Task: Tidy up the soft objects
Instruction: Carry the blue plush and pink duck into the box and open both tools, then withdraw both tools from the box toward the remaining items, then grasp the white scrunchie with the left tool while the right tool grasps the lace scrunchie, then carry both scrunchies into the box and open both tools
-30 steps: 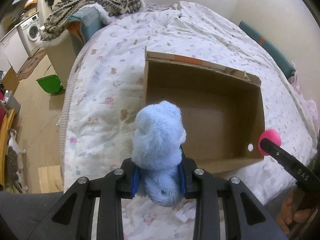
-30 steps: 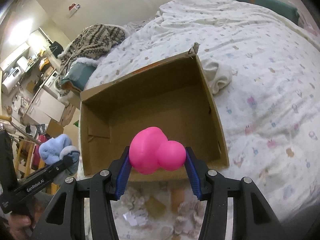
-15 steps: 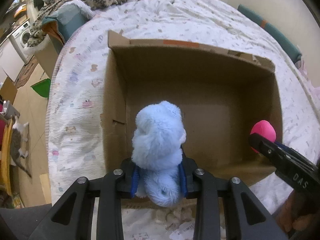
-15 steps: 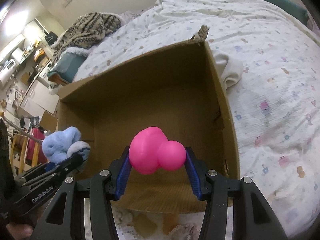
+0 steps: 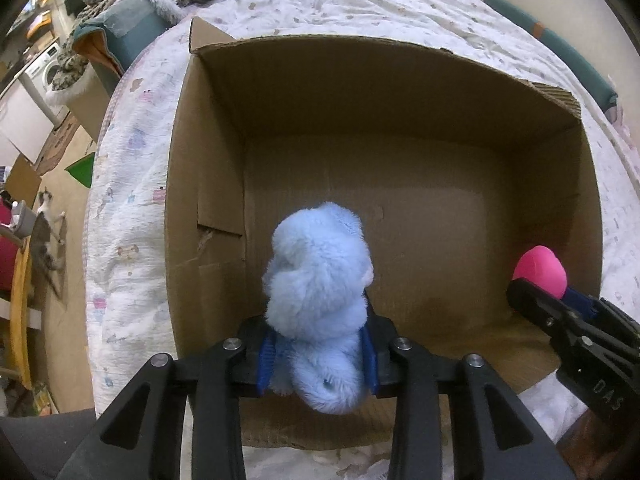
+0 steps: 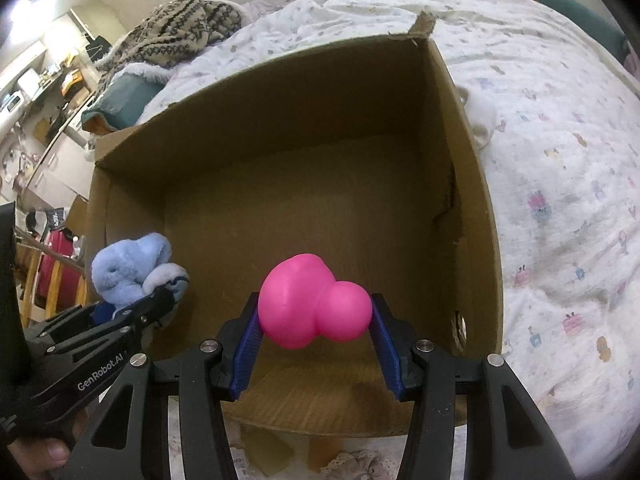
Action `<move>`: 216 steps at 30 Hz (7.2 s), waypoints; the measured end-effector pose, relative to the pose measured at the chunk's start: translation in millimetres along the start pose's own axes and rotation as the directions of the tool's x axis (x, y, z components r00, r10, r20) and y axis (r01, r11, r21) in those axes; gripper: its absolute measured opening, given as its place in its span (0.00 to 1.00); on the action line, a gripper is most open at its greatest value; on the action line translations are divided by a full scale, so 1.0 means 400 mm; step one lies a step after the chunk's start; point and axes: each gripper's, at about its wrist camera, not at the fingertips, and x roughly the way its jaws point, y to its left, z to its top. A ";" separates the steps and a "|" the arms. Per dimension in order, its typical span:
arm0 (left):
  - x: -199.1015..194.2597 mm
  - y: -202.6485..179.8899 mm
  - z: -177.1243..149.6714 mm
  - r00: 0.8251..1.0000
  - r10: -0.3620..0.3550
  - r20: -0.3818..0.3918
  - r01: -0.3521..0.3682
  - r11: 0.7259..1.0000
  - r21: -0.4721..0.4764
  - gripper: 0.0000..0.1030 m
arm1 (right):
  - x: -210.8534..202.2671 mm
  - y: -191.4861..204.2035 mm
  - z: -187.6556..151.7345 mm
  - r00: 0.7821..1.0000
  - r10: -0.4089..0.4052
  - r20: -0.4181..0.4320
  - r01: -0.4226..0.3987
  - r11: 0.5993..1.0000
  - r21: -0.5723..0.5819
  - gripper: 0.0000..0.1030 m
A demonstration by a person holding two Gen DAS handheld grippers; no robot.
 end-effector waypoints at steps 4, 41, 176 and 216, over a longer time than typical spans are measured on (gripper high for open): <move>0.004 -0.006 -0.001 1.000 0.003 0.000 -0.003 1.000 0.006 0.34 | 0.000 -0.001 0.002 1.000 0.000 0.004 0.000 1.000 0.002 0.53; -0.127 -0.012 -0.040 0.995 -0.019 0.098 0.016 0.999 0.032 0.67 | -0.122 -0.045 -0.020 0.989 0.096 0.116 -0.109 0.988 0.113 1.00; -0.219 0.021 -0.013 0.957 -0.139 0.254 0.123 0.989 0.079 0.13 | -0.180 0.013 0.015 0.965 0.143 0.218 -0.154 0.987 0.035 0.14; -0.107 -0.011 -0.027 0.964 -0.193 0.183 0.177 0.979 0.098 0.21 | -0.020 -0.009 -0.002 0.998 0.046 0.031 -0.047 0.998 0.045 0.15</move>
